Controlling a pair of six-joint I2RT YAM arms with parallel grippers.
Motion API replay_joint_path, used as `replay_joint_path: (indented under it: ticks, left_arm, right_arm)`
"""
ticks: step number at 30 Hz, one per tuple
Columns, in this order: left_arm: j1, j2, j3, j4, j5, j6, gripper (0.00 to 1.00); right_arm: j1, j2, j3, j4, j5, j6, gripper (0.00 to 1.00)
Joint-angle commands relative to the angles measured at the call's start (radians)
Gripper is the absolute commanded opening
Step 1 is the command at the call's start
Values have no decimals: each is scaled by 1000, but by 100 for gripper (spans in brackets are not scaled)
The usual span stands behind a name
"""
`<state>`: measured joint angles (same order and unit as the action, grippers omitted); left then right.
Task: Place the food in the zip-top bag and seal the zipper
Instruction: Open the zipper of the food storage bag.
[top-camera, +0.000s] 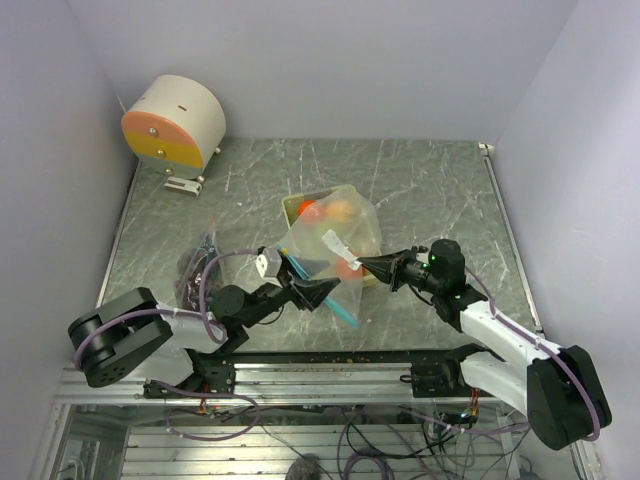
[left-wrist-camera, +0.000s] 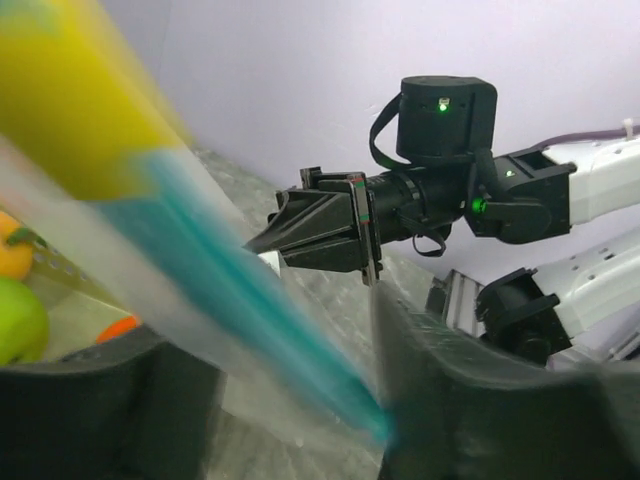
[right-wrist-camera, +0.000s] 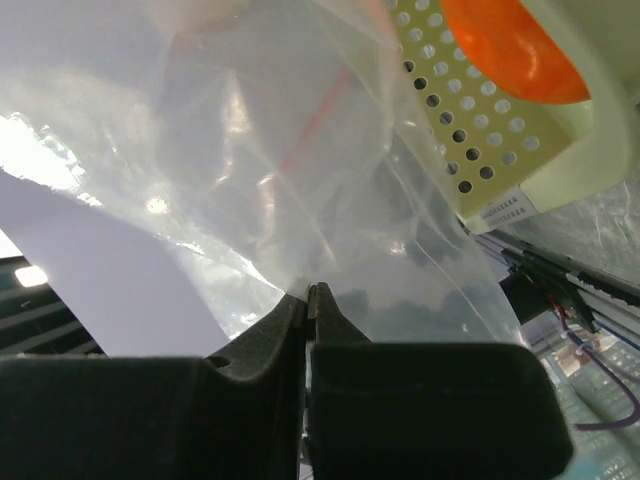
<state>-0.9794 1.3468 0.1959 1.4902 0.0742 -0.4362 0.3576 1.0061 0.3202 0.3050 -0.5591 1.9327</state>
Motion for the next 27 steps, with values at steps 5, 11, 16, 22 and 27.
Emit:
replay_joint_path:
  ticks: [5, 11, 16, 22, 27]
  left_arm:
    - [-8, -54, 31, 148, -5, -13, 8]
    - [-8, -236, 71, -97, -80, 2, 7]
    - [-9, -491, 178, -582, -195, 30, 7]
    - [-9, -648, 355, -1121, -349, 2, 7]
    - [-8, -620, 476, -1367, -479, -73, 7]
  right_arm:
    - [4, -19, 56, -53, -2, -87, 0]
    - [1, -18, 216, -239, 47, -366, 35]
    - [41, -19, 564, -697, 431, -872, 66]
    - [224, -145, 615, -633, 657, -1236, 73]
    - [384, -91, 675, -635, 673, -1425, 69]
